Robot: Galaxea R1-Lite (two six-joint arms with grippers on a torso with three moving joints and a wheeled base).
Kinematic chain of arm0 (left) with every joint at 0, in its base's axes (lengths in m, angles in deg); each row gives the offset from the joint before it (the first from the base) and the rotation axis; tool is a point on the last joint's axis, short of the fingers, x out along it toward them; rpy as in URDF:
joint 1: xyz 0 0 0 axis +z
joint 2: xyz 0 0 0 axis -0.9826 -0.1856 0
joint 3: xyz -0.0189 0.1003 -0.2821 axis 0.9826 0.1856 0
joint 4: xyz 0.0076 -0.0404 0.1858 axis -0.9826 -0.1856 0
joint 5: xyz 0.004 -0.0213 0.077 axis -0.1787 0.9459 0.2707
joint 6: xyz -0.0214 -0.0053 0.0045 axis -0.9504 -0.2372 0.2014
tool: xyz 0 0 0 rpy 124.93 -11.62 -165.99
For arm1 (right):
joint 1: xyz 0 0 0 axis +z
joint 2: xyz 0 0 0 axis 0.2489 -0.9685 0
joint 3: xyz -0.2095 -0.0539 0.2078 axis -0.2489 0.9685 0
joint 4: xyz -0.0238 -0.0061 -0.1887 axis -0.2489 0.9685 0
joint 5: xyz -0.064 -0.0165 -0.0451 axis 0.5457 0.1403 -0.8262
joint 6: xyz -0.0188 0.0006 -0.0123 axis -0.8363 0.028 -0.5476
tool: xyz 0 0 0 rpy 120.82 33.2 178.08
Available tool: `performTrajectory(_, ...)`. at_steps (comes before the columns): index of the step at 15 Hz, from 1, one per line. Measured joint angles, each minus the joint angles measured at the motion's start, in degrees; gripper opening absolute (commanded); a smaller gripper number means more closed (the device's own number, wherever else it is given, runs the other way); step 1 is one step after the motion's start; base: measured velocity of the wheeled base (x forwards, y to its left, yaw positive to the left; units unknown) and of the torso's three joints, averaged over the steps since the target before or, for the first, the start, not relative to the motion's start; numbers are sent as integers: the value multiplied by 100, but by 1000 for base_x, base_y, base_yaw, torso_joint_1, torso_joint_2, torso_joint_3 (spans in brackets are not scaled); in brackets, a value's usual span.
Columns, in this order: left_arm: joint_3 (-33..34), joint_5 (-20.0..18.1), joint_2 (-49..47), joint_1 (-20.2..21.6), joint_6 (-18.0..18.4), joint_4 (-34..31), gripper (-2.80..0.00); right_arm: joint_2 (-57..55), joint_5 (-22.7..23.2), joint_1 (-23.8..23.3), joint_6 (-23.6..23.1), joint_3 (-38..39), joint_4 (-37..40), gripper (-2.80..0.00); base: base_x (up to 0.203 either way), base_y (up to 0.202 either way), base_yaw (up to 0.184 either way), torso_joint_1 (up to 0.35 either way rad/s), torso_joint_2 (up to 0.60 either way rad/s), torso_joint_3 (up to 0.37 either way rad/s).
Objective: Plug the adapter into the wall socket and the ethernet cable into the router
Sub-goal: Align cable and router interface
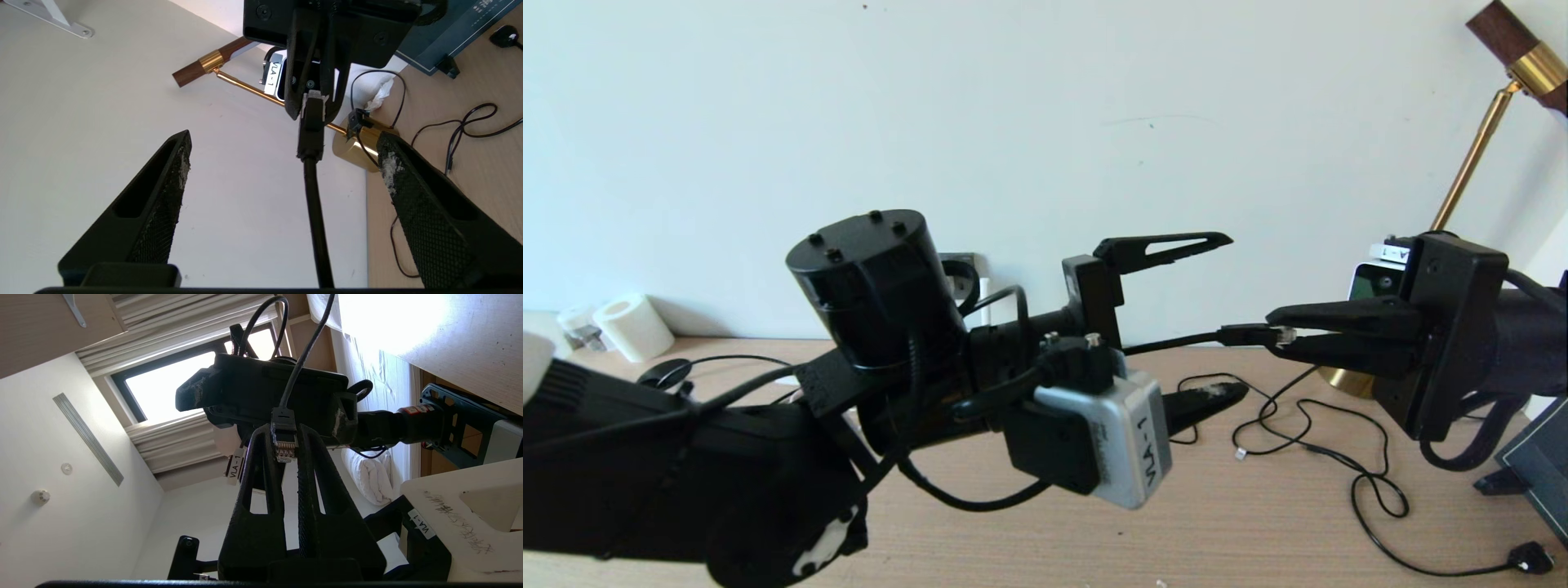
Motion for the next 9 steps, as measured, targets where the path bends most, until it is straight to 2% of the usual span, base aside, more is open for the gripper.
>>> performTrajectory(9,61,-160,-2,-124,-12,-13,0,9,-7,-2,-20,40,-2,-280,0,0,0,0,0,0)
